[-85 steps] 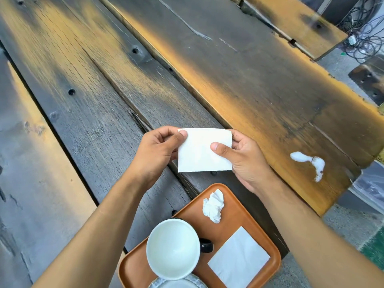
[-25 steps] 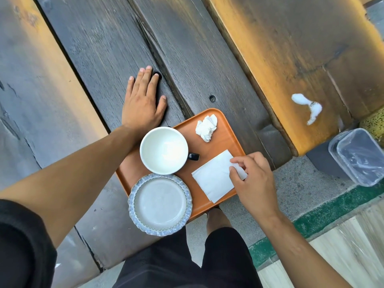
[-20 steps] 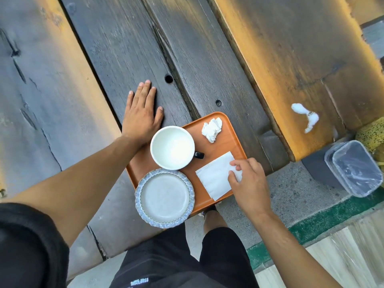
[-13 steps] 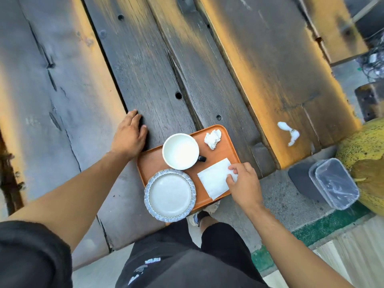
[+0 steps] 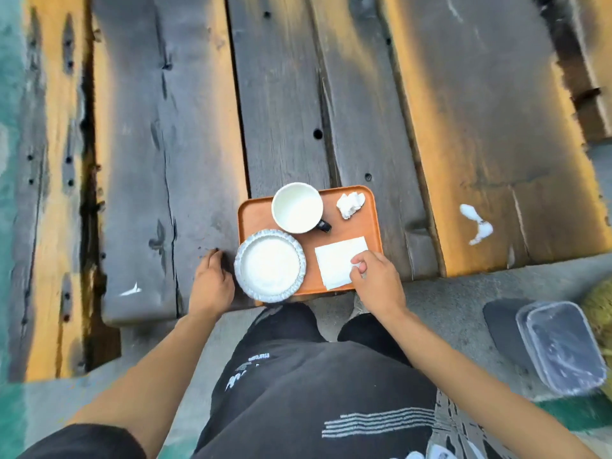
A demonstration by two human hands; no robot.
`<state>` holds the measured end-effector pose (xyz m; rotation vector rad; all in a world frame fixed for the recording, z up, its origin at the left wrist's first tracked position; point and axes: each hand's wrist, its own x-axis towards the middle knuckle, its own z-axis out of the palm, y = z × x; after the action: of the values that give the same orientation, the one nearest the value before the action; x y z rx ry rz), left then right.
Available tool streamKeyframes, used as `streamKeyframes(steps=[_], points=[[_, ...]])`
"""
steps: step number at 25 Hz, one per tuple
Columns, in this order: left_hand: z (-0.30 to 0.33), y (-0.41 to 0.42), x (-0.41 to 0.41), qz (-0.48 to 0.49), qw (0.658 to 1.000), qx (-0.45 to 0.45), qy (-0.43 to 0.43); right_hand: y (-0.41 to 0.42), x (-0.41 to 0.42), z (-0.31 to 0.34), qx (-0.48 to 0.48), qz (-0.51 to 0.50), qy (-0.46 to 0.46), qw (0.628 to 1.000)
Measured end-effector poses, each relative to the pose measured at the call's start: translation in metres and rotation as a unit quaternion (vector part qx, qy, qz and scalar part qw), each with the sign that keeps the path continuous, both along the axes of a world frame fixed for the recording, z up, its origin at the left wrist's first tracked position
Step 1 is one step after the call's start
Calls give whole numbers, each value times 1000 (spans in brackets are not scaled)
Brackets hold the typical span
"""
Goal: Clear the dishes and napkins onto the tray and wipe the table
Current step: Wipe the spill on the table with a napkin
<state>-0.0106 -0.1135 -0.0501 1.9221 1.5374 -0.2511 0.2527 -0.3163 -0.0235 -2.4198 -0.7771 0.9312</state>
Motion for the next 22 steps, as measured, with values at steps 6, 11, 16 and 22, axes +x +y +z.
streamKeyframes(steps=[6, 11, 16, 22], points=[[-14, -72, -6, 37, 999, 2, 27, 3, 32, -7, 26, 125, -31, 991], [-36, -66, -12, -26, 992, 115, 43, 19, 38, -20, 37, 203, -82, 975], [-46, -18, -8, -39, 986, 153, 52, 27, 40, -32, 21, 215, -113, 970], [-63, -14, -13, -66, 979, 184, 49, 27, 41, -39, 38, 166, -121, 978]])
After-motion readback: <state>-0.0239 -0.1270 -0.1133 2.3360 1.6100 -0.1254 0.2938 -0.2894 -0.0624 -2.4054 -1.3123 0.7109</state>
